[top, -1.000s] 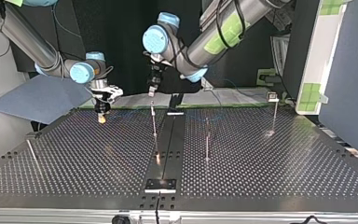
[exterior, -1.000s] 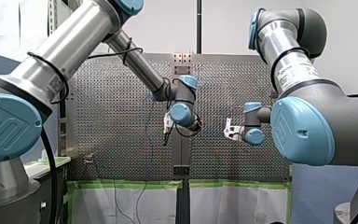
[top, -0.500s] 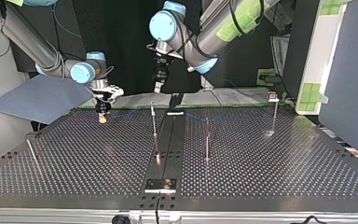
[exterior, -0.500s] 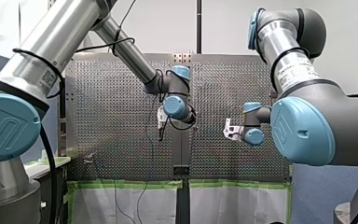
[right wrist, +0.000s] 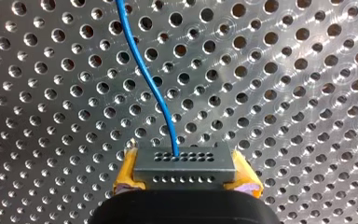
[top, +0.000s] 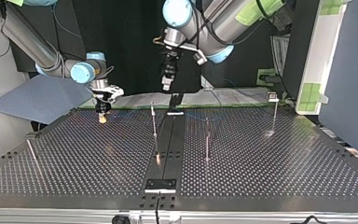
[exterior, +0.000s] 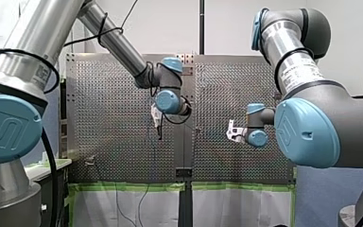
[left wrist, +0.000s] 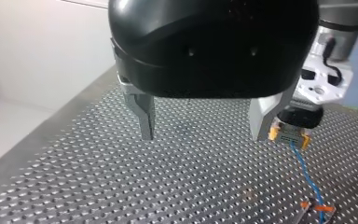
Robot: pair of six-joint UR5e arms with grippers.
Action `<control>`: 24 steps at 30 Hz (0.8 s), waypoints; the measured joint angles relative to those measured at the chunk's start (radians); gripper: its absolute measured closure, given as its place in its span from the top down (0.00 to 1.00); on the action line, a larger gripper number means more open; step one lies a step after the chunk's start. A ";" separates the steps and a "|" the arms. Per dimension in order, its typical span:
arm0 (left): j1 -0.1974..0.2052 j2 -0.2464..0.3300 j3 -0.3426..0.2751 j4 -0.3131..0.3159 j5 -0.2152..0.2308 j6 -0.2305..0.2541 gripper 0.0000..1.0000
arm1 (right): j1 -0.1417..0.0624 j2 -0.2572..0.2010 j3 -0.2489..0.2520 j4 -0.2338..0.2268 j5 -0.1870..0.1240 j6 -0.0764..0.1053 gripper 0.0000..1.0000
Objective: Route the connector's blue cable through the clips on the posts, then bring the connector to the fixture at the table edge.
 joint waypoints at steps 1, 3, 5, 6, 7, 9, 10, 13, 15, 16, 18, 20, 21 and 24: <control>0.000 0.008 -0.008 0.000 0.000 -0.008 1.00 | 0.000 0.000 0.000 0.000 0.000 0.000 0.00; 0.001 0.026 -0.026 0.000 0.000 -0.022 1.00 | 0.001 0.000 0.000 0.000 0.000 0.000 0.00; 0.001 0.045 -0.045 0.000 0.000 -0.031 1.00 | 0.001 0.000 0.000 -0.001 0.000 0.000 0.00; 0.001 0.052 -0.052 0.001 -0.001 -0.033 1.00 | 0.001 0.000 0.000 -0.002 0.000 0.000 0.00; 0.001 0.062 -0.062 0.002 -0.001 -0.036 1.00 | 0.001 0.000 0.000 -0.003 0.000 0.000 0.00; 0.001 0.076 -0.075 0.003 -0.001 -0.041 1.00 | 0.001 0.000 0.000 -0.004 -0.001 0.000 0.00; 0.001 0.084 -0.084 0.004 -0.001 -0.046 1.00 | 0.001 0.000 0.000 -0.004 -0.001 0.000 0.00; 0.002 0.107 -0.106 0.003 -0.001 -0.064 1.00 | 0.001 0.000 0.000 -0.004 -0.001 0.000 0.00; 0.002 0.121 -0.121 0.005 0.001 -0.078 1.00 | 0.001 0.000 0.000 -0.003 -0.001 0.000 0.00; 0.002 0.129 -0.129 0.007 0.001 -0.085 1.00 | 0.001 0.000 0.000 -0.002 -0.001 0.000 0.00; 0.003 0.146 -0.146 0.016 0.003 -0.101 1.00 | 0.001 0.000 0.000 -0.001 -0.001 0.000 0.00; 0.004 0.164 -0.163 0.026 0.004 -0.117 1.00 | 0.001 0.000 0.000 0.000 -0.001 0.000 0.00; 0.004 0.171 -0.171 0.029 0.005 -0.122 1.00 | 0.001 0.000 0.000 0.000 -0.001 0.000 0.00; 0.004 0.197 -0.197 0.033 0.007 -0.125 1.00 | 0.002 0.000 0.000 0.000 -0.001 0.000 0.00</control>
